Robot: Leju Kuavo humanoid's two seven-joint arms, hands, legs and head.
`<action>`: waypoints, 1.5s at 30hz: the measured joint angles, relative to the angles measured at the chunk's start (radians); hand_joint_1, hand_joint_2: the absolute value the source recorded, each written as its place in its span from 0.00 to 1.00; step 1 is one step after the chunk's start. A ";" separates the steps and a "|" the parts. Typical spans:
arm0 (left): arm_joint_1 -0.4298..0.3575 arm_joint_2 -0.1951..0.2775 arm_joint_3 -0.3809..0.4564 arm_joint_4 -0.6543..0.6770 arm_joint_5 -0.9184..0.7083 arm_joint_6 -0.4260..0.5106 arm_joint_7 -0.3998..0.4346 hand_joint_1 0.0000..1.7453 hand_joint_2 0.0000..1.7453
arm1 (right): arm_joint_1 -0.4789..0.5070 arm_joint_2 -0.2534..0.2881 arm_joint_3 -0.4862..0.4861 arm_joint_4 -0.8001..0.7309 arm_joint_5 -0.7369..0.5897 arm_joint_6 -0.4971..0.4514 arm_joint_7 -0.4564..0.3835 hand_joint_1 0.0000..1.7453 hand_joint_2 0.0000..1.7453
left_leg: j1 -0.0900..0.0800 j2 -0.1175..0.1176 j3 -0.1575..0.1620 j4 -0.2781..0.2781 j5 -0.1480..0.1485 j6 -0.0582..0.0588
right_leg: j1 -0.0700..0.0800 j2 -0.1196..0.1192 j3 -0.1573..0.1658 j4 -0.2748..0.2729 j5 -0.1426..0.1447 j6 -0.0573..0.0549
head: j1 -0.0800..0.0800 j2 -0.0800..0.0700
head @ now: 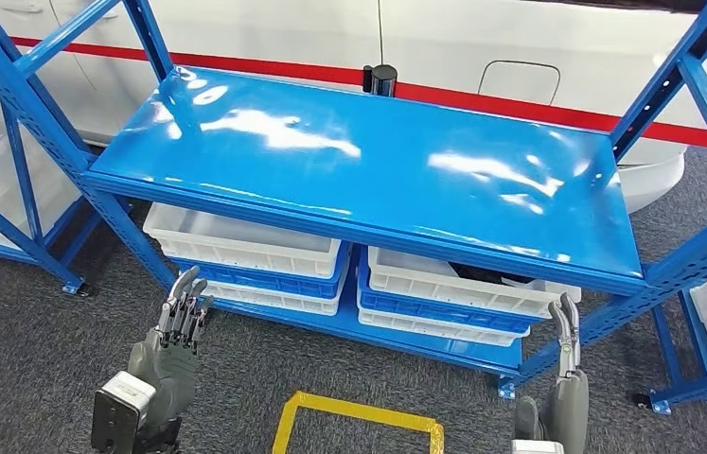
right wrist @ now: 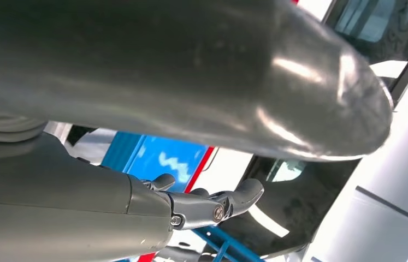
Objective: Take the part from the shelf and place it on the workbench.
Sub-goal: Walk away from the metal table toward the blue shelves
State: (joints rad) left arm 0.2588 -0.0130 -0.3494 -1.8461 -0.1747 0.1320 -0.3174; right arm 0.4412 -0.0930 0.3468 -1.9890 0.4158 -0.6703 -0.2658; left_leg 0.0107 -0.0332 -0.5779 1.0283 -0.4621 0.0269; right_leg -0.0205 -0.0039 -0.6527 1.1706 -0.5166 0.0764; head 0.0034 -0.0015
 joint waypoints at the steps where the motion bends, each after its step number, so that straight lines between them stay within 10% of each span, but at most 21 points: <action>1: 0.000 0.000 0.000 0.000 0.000 0.000 0.000 0.00 0.00 | 0.000 0.000 0.000 0.000 0.000 0.000 0.000 0.00 0.00 | -0.002 -0.004 0.004 0.001 -0.003 -0.003 | 0.000 0.001 0.023 -0.064 0.030 0.003 | 0.000 0.000; 8: 0.000 0.001 0.000 0.000 0.000 0.000 0.001 0.00 0.00 | 0.000 0.000 -0.001 0.000 -0.008 0.007 0.001 0.00 0.00 | -0.006 0.007 0.001 0.025 -0.035 -0.035 | -0.004 0.008 0.061 -0.154 0.073 -0.051 | -0.003 0.000; 12: -0.001 0.001 0.000 0.002 0.001 -0.001 0.000 0.00 0.00 | 0.000 0.000 -0.001 0.000 -0.009 0.007 -0.001 0.00 0.00 | -0.002 0.024 -0.104 0.245 -0.149 -0.049 | -0.007 0.020 0.068 -0.155 0.070 -0.066 | -0.007 0.000; 14: -0.001 0.002 0.000 0.003 0.001 -0.002 0.002 0.00 0.00 | 0.000 0.000 -0.001 0.000 -0.008 0.007 -0.002 0.00 0.00 | 0.002 0.025 -0.124 0.273 -0.141 -0.051 | -0.008 0.029 0.069 -0.154 0.069 -0.066 | -0.007 0.000; 17: -0.003 0.002 0.000 0.006 0.000 -0.014 0.028 0.00 0.00 | 0.000 0.000 -0.001 0.000 -0.009 0.011 0.000 0.00 0.00 | 0.007 0.020 -0.036 0.094 -0.041 -0.052 | -0.007 0.042 0.076 -0.153 0.064 -0.059 | -0.009 0.000; 20: -0.005 0.003 -0.004 0.021 -0.004 -0.031 0.070 0.00 0.00 | 0.001 0.001 -0.003 0.000 -0.012 0.020 0.002 0.00 0.00 | 0.005 0.012 0.005 0.004 -0.014 -0.043 | 0.001 0.048 0.076 -0.152 0.060 -0.046 | -0.009 0.000; 22: -0.004 0.003 -0.006 0.034 -0.006 -0.034 0.087 0.00 0.50 | 0.001 0.002 -0.006 0.001 -0.009 0.026 0.009 0.00 0.00 | 0.003 0.011 0.003 0.001 -0.009 -0.039 | 0.001 0.048 0.076 -0.156 0.061 -0.050 | -0.008 0.000; 24: -0.002 0.003 -0.004 0.052 -0.012 -0.033 0.100 0.00 1.00 | 0.001 0.005 -0.011 0.004 -0.010 0.040 0.030 0.00 0.50 | 0.000 0.009 0.004 -0.001 -0.008 -0.038 | 0.001 0.046 0.076 -0.161 0.062 -0.057 | -0.008 0.000; 26: 0.001 0.003 -0.002 0.074 -0.018 -0.032 0.117 0.00 1.00 | 0.001 0.006 -0.017 0.007 -0.016 0.063 0.058 0.00 1.00 | -0.002 0.007 0.004 -0.001 -0.009 -0.034 | 0.000 0.045 0.078 -0.167 0.063 -0.055 | -0.008 0.000; 36: 0.003 0.003 0.063 0.323 0.000 -0.020 0.176 0.00 1.00 | -0.033 0.022 -0.070 0.205 -0.072 0.200 0.154 0.00 1.00 | -0.007 0.006 0.002 0.001 -0.010 -0.025 | -0.003 0.044 0.086 -0.174 0.067 -0.029 | -0.009 0.000; 45: -0.006 0.003 0.119 0.541 0.033 -0.039 0.203 0.00 1.00 | -0.075 0.032 -0.123 0.458 -0.139 0.290 0.176 0.00 1.00 | -0.003 0.006 0.003 0.000 -0.010 -0.025 | 0.001 0.044 0.086 -0.173 0.066 -0.027 | -0.009 0.000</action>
State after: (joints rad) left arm 0.2529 -0.0099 -0.2303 -1.3049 -0.1421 0.0926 -0.1143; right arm 0.3662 -0.0613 0.2239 -1.5305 0.2766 -0.3798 -0.0901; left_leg 0.0080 -0.0269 -0.5744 1.0279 -0.4720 0.0020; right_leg -0.0194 0.0402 -0.5668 0.9975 -0.4507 0.0489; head -0.0057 -0.0015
